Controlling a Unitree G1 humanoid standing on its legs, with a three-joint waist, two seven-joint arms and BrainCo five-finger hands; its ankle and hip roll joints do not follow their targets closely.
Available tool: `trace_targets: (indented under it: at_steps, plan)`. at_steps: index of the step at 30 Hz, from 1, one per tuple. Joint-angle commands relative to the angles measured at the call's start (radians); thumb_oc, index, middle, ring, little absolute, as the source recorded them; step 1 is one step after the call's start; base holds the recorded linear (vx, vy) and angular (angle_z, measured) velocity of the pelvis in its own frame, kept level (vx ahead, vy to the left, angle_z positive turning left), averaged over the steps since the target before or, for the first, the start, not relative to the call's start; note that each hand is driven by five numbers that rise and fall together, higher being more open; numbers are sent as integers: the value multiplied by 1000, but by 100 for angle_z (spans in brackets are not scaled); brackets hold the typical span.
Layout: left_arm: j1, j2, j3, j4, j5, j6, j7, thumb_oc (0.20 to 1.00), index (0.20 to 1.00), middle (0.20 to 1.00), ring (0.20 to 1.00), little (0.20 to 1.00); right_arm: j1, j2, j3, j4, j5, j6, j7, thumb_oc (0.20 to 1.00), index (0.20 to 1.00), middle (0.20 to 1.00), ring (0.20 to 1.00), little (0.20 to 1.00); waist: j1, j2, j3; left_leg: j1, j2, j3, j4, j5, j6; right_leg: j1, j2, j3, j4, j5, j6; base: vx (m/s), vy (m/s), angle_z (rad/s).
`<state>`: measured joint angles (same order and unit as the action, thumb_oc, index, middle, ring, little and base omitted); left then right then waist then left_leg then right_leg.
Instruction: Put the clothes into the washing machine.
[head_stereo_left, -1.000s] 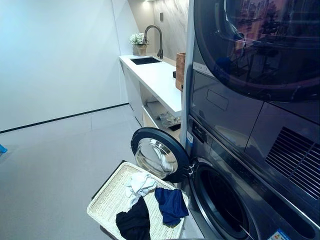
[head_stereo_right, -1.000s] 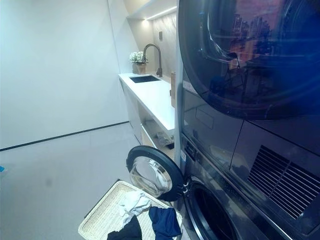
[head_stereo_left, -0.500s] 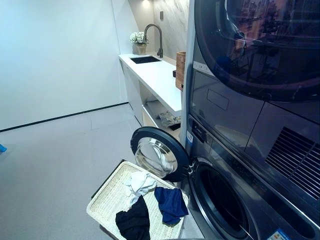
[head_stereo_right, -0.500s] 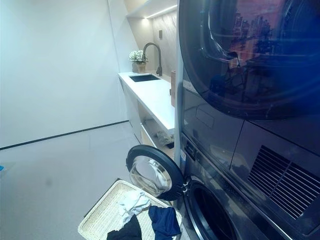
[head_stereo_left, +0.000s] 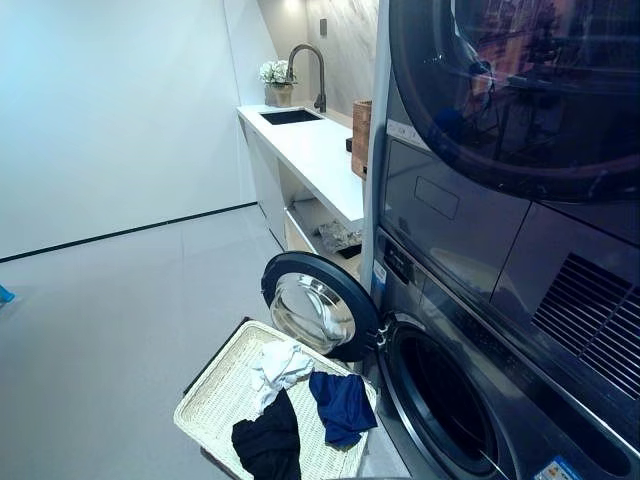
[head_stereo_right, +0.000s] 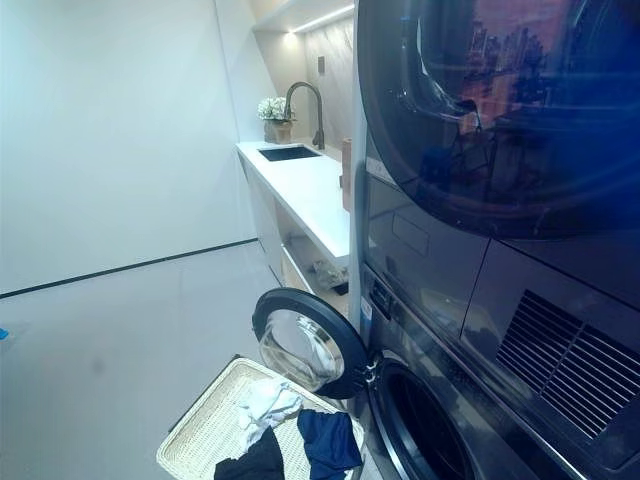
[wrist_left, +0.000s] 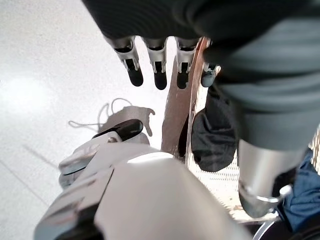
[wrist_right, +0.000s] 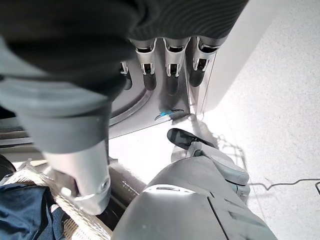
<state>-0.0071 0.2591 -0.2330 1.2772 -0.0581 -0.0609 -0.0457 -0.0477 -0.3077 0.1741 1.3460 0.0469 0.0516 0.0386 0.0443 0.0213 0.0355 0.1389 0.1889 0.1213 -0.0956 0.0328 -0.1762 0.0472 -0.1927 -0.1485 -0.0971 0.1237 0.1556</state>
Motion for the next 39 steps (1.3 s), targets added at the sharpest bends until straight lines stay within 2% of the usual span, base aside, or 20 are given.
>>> trace_targets:
  at_steps: [1,4,6,8,9,10,12,14,16,22,27,32,39]
  plan:
    - [-170,37,16,-5,-120,-89,81,1000,1000,1000,1000,1000,-155,-22,22,-4,50,-10,-23,1000,1000,1000,1000,1000,16,-23,100,-8,29,-19,8,-22,32,-18,-96,8,43,-15,51,-54,47,0]
    - [-238,48,5,-51,-201,-164,128,1000,1000,1000,1000,1000,-213,-42,37,-39,97,-47,-49,1000,1000,1000,1000,1000,15,-16,162,-66,27,-31,8,-9,31,-88,-100,19,62,-8,50,-161,44,2]
    - [-276,52,-2,-75,-231,-189,160,1000,1000,1000,1000,1000,-248,-49,43,-53,117,-57,-57,1000,1000,1000,1000,1000,14,-15,194,-98,24,-38,8,-1,33,-126,-99,22,71,-1,48,-232,37,4]
    - [-336,68,-6,-130,-218,-239,268,1000,1000,1000,1000,1000,-304,-64,46,-80,135,-75,-63,1000,1000,1000,1000,1000,12,-17,254,-162,19,-43,8,15,36,-191,-98,31,81,12,47,-200,28,4]
    - [-358,79,-10,-147,-141,-261,356,1000,1000,1000,1000,1000,-320,-68,51,-88,147,-82,-68,1000,1000,1000,1000,1000,14,-19,273,-184,16,-47,8,20,37,-213,-97,35,85,15,45,-95,11,-1]
    - [-365,84,-14,-153,-126,-263,374,1000,1000,1000,1000,1000,-326,-70,54,-89,153,-85,-69,1000,1000,1000,1000,1000,14,-20,280,-192,16,-49,8,22,38,-222,-97,36,88,16,45,-116,2,1]
    - [-415,118,-41,-188,10,-259,516,1000,1000,1000,1000,1000,-364,-76,72,-99,193,-101,-73,1000,1000,1000,1000,1000,18,-28,323,-240,14,-61,15,35,41,-281,-91,42,113,19,40,-119,-11,2]
    - [-428,126,-47,-195,28,-252,544,1000,1000,1000,1000,1000,-375,-77,78,-102,201,-104,-73,1000,1000,1000,1000,1000,18,-32,333,-254,14,-63,19,37,41,-300,-89,44,121,19,39,-75,-19,-5]
    - [-489,156,-67,-208,71,-215,638,1000,1000,1000,1000,1000,-425,-76,111,-116,233,-123,-76,1000,1000,1000,1000,1000,21,-50,388,-329,11,-78,46,48,42,-382,-81,48,162,21,33,-147,-80,-4]
    - [-599,213,-107,-208,135,-204,727,1000,1000,1000,1000,1000,-516,-105,145,-143,276,-143,-91,1000,1000,1000,1000,1000,10,-62,481,-464,-12,-120,118,57,45,-503,-68,68,212,33,26,-128,-36,-5]
    - [-659,239,-151,-224,186,-206,750,1000,1000,1000,1000,1000,-562,-147,154,-175,276,-160,-89,1000,1000,1000,1000,1000,-4,-50,485,-591,-23,-136,151,71,43,-627,-59,70,247,41,27,-89,4,-6]
    - [-713,274,-226,-264,325,-189,757,1000,1000,1000,1000,1000,-604,-186,161,-241,289,-166,-95,1000,1000,1000,1000,1000,-13,-47,485,-730,-39,-156,224,69,41,-755,-52,66,301,43,30,-70,-1,3]
    - [-758,309,-298,-266,401,-179,734,1000,1000,1000,1000,1000,-634,-217,172,-283,296,-176,-96,1000,1000,1000,1000,1000,-23,-42,485,-830,-53,-170,269,68,43,-850,-42,71,338,47,32,-33,11,3]
